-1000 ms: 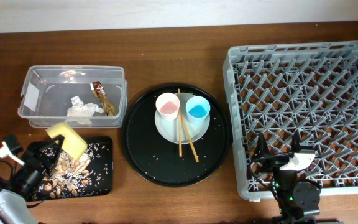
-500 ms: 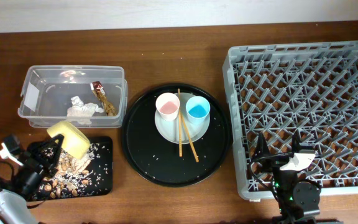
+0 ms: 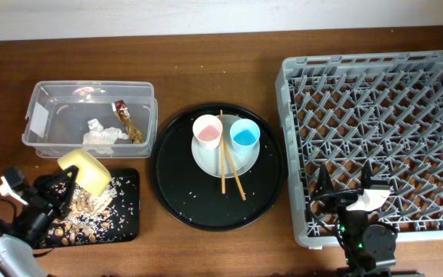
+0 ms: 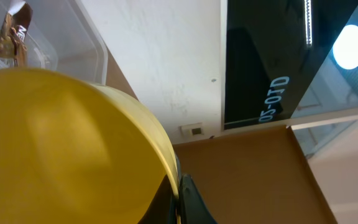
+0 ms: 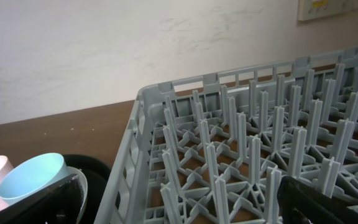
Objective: Sort waste into correct bins and load items into the dishwasher rack
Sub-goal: 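Tilt yellow bowl with left gripper to dump scraps onto black tray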
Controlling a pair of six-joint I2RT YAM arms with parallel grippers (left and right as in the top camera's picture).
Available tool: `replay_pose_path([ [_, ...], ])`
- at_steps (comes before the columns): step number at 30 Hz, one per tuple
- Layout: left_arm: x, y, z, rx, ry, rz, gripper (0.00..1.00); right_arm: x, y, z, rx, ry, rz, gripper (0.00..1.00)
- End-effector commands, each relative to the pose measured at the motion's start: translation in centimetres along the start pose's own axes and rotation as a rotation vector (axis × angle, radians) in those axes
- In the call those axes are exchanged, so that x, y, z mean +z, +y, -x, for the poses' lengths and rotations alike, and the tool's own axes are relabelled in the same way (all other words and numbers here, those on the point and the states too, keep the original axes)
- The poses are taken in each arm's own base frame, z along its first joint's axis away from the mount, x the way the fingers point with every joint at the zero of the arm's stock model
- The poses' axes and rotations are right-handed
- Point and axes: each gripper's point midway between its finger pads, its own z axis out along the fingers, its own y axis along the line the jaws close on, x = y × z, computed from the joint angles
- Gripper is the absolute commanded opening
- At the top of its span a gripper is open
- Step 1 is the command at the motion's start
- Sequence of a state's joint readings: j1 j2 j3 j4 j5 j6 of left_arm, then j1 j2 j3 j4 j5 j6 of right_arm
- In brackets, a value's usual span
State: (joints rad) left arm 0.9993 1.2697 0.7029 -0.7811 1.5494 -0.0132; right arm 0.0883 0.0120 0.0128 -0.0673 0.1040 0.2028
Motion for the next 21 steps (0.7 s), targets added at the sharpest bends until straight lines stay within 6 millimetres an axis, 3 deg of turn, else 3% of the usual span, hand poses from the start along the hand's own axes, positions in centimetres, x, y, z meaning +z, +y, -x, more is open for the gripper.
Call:
replay_pose_path([
  [1, -0.1, -0.4, -0.3, -0.064, -0.003, -0.024, 0.0, 0.0, -0.3, -0.3, -0.003, 0.004, -0.011, 0.98],
  [3, -0.1, -0.3, 0.2, 0.056, -0.004, -0.017, 0.0, 0.0, -0.3, -0.3, -0.003, 0.004, -0.011, 0.98],
  [5, 0.0, -0.4, -0.4, -0.024, -0.002, -0.024, 0.0, 0.0, -0.3, -0.3, -0.003, 0.004, -0.011, 0.98],
  [10, 0.0, -0.3, -0.2, 0.018, -0.002, -0.018, 0.01, 0.0, -0.3, -0.3, -0.004, 0.004, -0.011, 0.98],
  [15, -0.1, 1.8, 0.0, 0.033, 0.0, 0.107, 0.06, 0.0, -0.3, -0.3, -0.004, 0.004, -0.011, 0.98],
  [21, -0.2, 0.8, 0.9, 0.079, -0.003, 0.107, 0.06, 0.0, -0.3, -0.3, -0.003, 0.004, -0.011, 0.99],
])
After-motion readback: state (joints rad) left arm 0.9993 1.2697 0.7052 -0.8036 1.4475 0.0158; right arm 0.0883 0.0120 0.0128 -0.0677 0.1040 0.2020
